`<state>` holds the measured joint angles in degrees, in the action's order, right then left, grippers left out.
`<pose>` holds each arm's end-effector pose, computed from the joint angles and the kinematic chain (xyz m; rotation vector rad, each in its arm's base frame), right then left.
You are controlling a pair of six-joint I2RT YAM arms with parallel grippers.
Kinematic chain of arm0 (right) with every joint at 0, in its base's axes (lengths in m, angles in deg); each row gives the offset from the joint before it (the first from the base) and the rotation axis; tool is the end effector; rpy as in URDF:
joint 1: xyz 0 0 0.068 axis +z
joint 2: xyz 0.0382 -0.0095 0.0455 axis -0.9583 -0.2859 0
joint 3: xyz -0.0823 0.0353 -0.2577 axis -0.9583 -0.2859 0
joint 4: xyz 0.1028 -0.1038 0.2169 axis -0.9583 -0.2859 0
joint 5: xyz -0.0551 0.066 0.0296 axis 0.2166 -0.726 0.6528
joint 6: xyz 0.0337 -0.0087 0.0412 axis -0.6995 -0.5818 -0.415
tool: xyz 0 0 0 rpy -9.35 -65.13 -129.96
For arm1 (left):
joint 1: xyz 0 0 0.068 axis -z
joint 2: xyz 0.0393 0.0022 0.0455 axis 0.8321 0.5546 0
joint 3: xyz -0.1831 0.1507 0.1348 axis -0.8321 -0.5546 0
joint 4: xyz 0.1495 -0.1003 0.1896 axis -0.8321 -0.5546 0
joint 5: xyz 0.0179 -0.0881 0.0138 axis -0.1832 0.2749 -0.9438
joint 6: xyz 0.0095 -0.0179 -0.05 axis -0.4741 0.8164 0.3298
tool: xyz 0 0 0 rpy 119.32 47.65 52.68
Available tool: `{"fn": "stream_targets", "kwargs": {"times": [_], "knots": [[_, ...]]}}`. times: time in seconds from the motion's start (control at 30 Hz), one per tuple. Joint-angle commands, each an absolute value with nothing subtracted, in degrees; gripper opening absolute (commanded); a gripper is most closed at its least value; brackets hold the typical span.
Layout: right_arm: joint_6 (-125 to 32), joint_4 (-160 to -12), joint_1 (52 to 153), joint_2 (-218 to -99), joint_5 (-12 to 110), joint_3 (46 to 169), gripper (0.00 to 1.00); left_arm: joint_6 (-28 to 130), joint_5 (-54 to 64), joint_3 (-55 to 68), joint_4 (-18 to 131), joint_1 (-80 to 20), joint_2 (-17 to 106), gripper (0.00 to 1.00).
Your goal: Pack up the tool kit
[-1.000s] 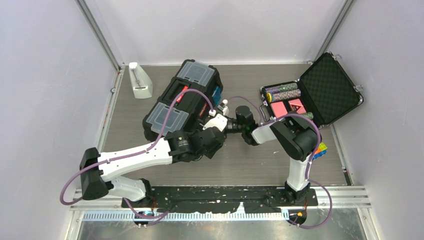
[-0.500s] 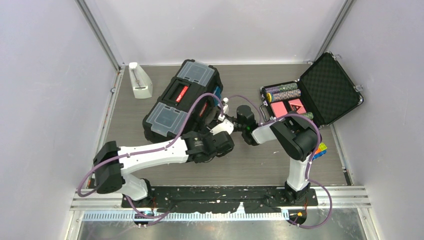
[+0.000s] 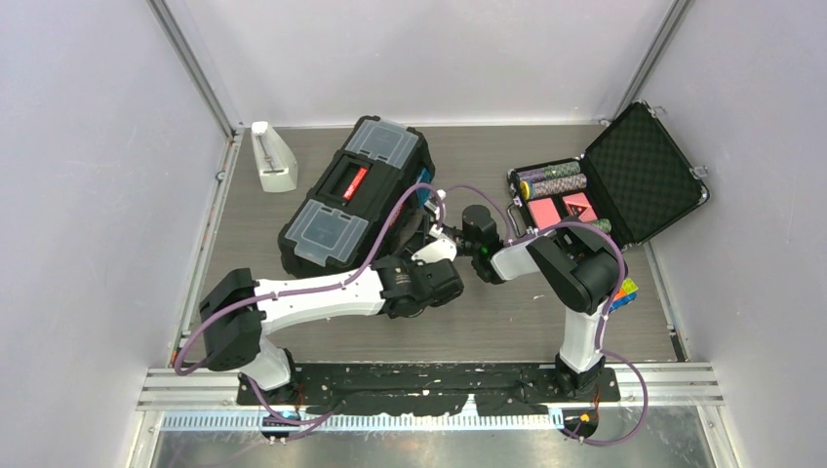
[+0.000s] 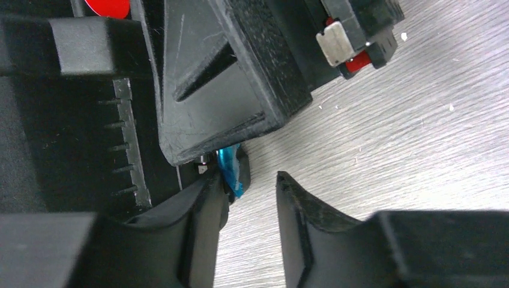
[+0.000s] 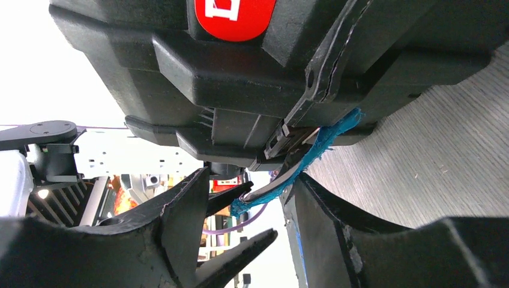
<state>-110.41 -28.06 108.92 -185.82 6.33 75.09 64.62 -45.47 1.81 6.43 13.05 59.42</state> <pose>0.2739 0.2294 0.1533 -0.1804 2.1746 1.9737 0.1292 -0.2755 0.2439 0.7476 2.2466 0.3203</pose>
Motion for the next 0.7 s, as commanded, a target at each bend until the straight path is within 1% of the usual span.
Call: {"fn": "stream_targets", "kwargs": {"times": [0.0,0.1,0.13,0.17,0.23,0.3,0.47,0.57,0.67], "knots": [[-111.35,-23.57,109.17,-184.20,6.07,75.43,0.59,65.14,-47.82,4.22,6.98,12.31,59.89,0.31],[-111.62,-23.08,109.16,-183.99,6.19,75.30,0.59,65.17,-47.73,4.38,6.47,12.16,59.74,0.09],[-111.58,-23.04,109.16,-183.81,6.41,75.24,0.59,65.23,-47.56,4.44,6.13,12.12,59.47,0.04],[-111.53,-22.72,109.16,-183.72,6.55,75.08,0.60,65.28,-47.35,4.56,5.84,12.15,59.02,0.00],[-111.71,-22.20,109.04,-183.41,7.08,74.93,0.61,65.20,-46.57,4.78,5.42,12.12,57.67,0.00],[-111.67,-21.57,108.57,-182.82,7.80,74.66,0.64,64.88,-44.95,4.90,5.68,12.19,55.73,0.00],[-111.28,-21.03,105.92,-179.84,8.89,73.90,0.78,63.53,-38.59,5.00,8.63,12.10,50.41,0.00],[-109.70,-22.63,103.75,-177.35,9.06,73.21,0.83,63.07,-36.19,5.35,9.83,12.13,48.84,0.00],[-108.18,-23.60,102.01,-175.44,9.48,71.61,0.85,63.00,-34.96,5.79,9.88,11.85,48.35,0.00]]}}
